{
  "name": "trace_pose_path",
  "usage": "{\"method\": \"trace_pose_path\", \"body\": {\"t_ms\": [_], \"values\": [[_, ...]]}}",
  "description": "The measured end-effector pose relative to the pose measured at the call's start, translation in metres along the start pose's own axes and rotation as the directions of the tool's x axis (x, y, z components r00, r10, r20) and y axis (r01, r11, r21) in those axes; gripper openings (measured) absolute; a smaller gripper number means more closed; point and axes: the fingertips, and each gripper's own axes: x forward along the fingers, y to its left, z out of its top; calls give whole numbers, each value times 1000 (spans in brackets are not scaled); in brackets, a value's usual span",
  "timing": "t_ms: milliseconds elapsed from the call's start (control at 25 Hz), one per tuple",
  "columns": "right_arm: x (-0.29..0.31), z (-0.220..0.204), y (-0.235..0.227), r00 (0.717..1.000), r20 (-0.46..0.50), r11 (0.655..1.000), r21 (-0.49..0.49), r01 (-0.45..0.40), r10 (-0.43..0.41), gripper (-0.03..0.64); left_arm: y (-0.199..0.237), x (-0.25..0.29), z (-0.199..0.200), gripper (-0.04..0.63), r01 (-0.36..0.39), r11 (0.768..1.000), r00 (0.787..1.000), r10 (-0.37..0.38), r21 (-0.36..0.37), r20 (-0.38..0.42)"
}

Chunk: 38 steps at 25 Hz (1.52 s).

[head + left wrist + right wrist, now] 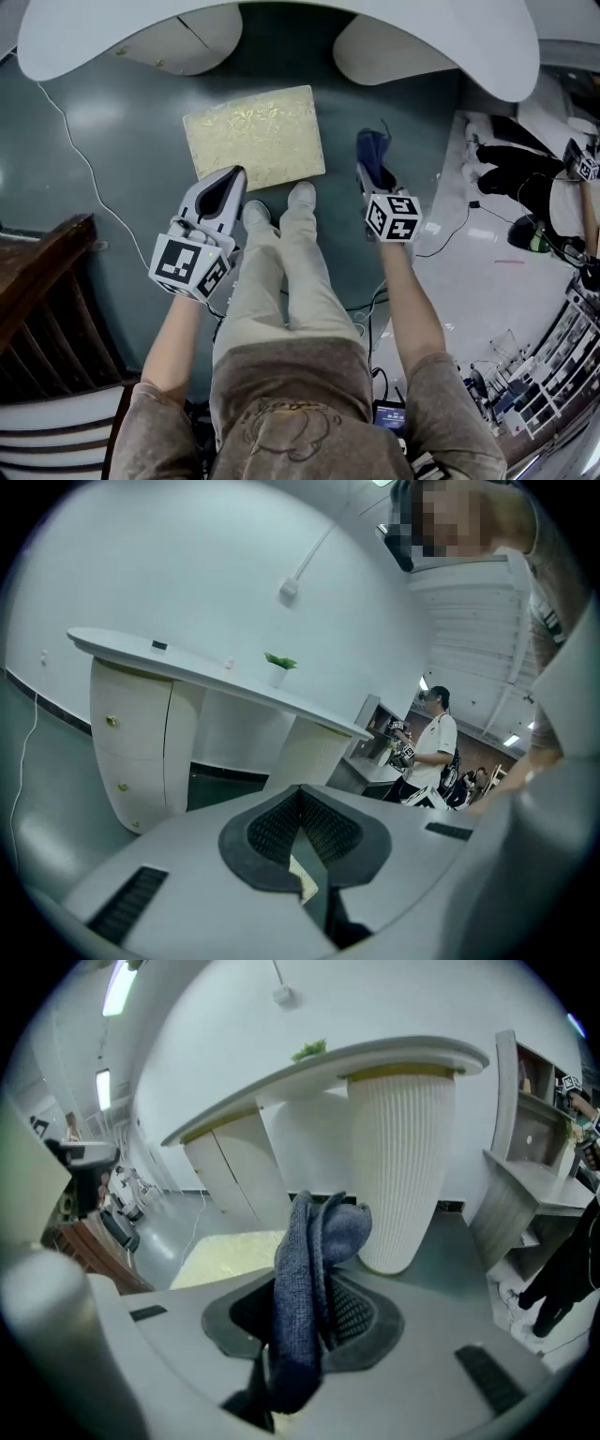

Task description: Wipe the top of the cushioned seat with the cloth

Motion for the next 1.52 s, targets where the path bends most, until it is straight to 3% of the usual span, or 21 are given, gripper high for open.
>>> {"method": "trace_pose_path", "body": {"t_ms": [240, 480, 680, 1040, 1360, 1520], "values": [[-56, 108, 51, 981, 152, 993, -6, -118, 118, 117, -14, -16, 51, 9, -2, 998, 999, 4, -61, 36], [-119, 197, 93, 945, 257, 979, -41, -201, 205, 117, -48, -26, 119, 9, 21, 1000, 997, -20, -14, 77], [-162, 256, 125, 895, 330, 954, -124, -273, 299, 117, -66, -35, 170, 9, 15, 999, 993, -20, 37, 112], [-251, 301, 179, 831, 387, 905, -314, -288, 399, 118, -112, -79, 219, 9, 1, 999, 979, -10, 45, 202], [-289, 322, 205, 769, 478, 902, -299, -313, 425, 118, -112, -118, 243, 9, -70, 983, 962, 21, 170, 273], [-294, 321, 208, 752, 497, 898, -309, -312, 432, 118, -108, -131, 247, 9, -91, 973, 956, 26, 212, 291]]}}
